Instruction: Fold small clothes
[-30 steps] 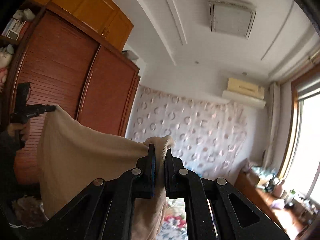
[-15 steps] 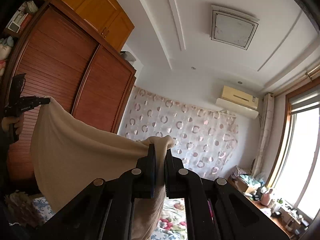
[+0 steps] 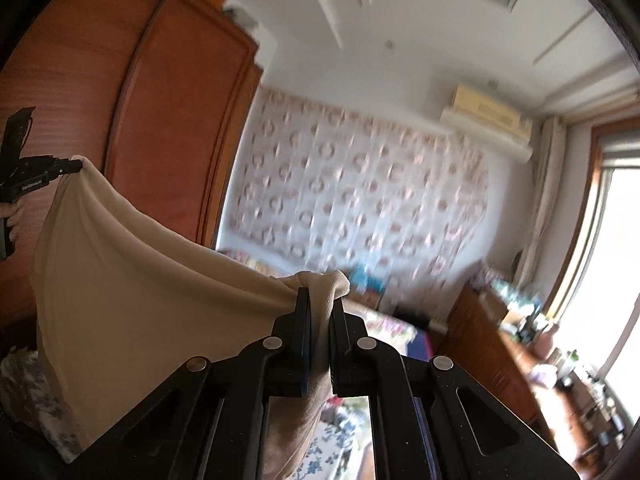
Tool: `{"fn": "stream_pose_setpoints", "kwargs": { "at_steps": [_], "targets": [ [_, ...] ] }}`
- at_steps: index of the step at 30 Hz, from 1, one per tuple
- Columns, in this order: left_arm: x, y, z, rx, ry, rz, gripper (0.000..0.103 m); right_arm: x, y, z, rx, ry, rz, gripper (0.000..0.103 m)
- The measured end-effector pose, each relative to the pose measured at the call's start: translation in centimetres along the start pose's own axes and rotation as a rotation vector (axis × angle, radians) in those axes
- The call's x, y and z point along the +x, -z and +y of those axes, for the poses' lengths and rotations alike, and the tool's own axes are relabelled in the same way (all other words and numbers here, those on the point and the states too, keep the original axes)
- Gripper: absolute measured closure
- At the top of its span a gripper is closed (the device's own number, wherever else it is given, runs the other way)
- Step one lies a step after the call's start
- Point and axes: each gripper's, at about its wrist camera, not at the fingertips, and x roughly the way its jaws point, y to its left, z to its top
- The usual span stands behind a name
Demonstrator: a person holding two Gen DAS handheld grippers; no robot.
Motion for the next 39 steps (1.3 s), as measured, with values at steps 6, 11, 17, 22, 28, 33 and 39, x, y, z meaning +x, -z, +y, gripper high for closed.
{"fn": "stream_pose_setpoints", "kwargs": {
  "at_steps": [6, 11, 17, 22, 28, 33, 39],
  "targets": [
    [12.2, 5.6, -0.5, -0.015, -0.004, 0.179, 0.098, 13.1, 5.5, 0.0, 0.032, -0.035, 0.178, 0.096],
    [20.2, 9.7, -1.2, -0.019, 0.005, 0.303, 0.098, 22.0, 8.7, -0.5, 0.065, -0.059, 0.304, 0.096],
    [25.1, 13.0, -2.1, -0.016, 0.022, 0.400, 0.098, 29.5, 9.1, -1.2, 0.078, -0.080, 0.419, 0.096],
    [27.9, 14.5, -2.1, -0.006, 0.022, 0.444, 0.098, 32.4, 7.4, -1.9, 0.101, -0.092, 0.480, 0.096],
    [28.8, 15.8, -1.6, -0.026, 0.030, 0.501, 0.085, 34.8, 7.0, -1.7, 0.150, -0.105, 0.498, 0.078],
    [26.8, 18.1, -1.3, -0.062, 0.080, 0.559, 0.051, 32.6, 8.0, -1.1, 0.203, -0.140, 0.481, 0.065],
    [22.6, 21.2, -2.2, -0.055, 0.118, 0.609, 0.030, 25.5, 9.6, -0.4, 0.259, -0.181, 0.462, 0.056]
  ]
}}
